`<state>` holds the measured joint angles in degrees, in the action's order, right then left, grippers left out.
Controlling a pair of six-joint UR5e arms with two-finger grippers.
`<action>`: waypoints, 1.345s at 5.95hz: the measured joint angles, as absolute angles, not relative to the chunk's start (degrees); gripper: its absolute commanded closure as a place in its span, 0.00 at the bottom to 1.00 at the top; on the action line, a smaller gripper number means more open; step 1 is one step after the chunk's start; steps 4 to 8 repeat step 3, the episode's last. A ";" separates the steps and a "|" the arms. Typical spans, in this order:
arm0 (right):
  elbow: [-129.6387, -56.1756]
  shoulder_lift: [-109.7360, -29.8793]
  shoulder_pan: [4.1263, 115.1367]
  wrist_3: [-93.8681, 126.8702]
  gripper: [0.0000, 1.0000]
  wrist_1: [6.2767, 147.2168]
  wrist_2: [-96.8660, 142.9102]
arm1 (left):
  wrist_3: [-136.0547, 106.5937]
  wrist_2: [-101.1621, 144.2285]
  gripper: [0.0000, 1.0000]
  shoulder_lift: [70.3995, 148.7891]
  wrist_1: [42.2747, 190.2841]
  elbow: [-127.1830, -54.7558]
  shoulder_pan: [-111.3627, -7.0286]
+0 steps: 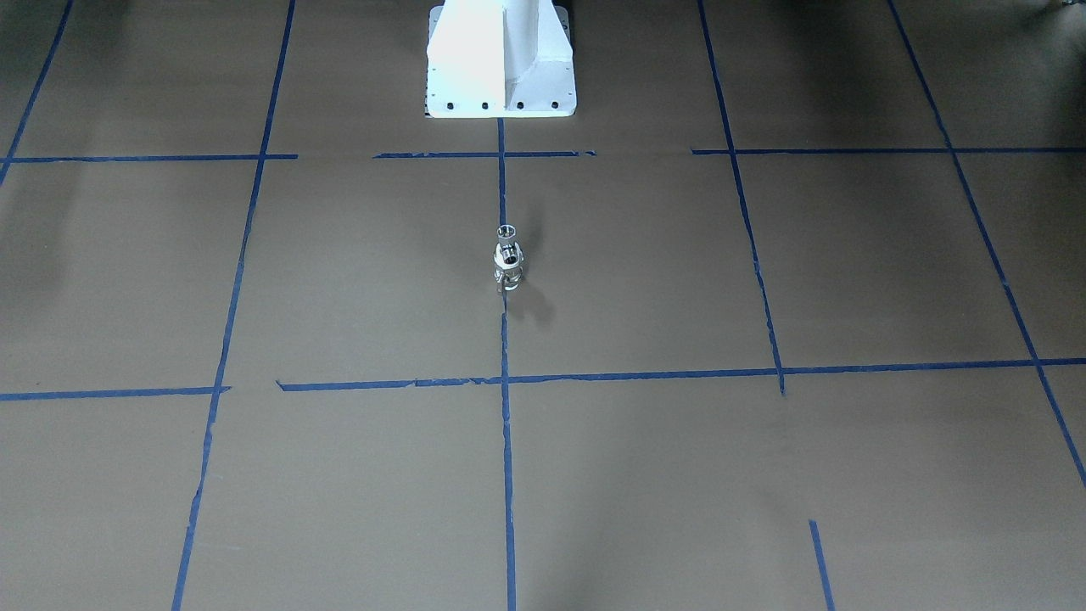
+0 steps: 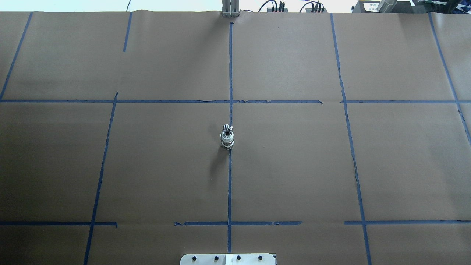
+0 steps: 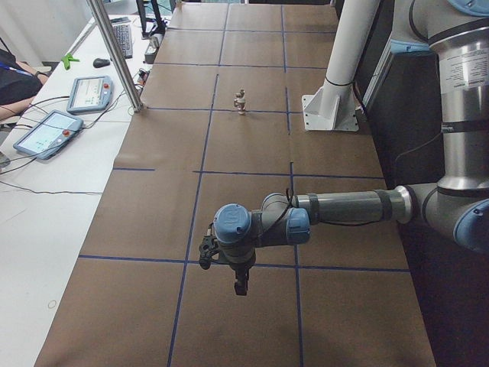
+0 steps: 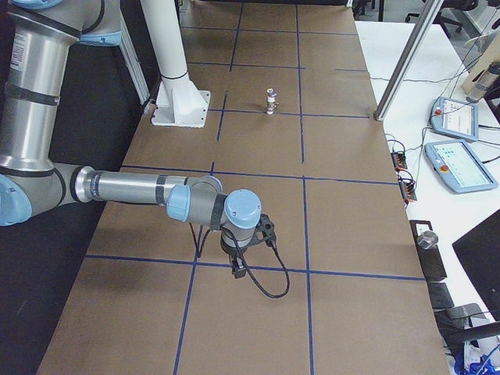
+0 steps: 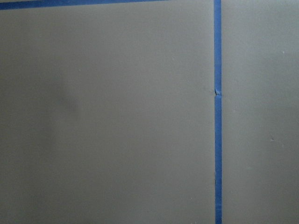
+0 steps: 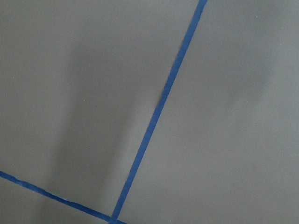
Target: Assemble PPR valve and pipe with both arms
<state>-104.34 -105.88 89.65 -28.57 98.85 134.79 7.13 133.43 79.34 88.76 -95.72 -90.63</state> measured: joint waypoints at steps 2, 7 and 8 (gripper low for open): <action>-103.84 -105.83 89.65 -28.56 0.00 98.79 135.23 | 7.12 133.42 0.00 79.44 88.85 -95.54 -90.62; -103.59 -105.76 89.65 -28.57 0.00 98.79 135.28 | 7.12 133.42 0.00 79.45 88.85 -95.42 -90.61; -103.59 -105.76 89.65 -28.57 0.00 98.79 135.28 | 7.12 133.42 0.00 79.45 88.85 -95.42 -90.61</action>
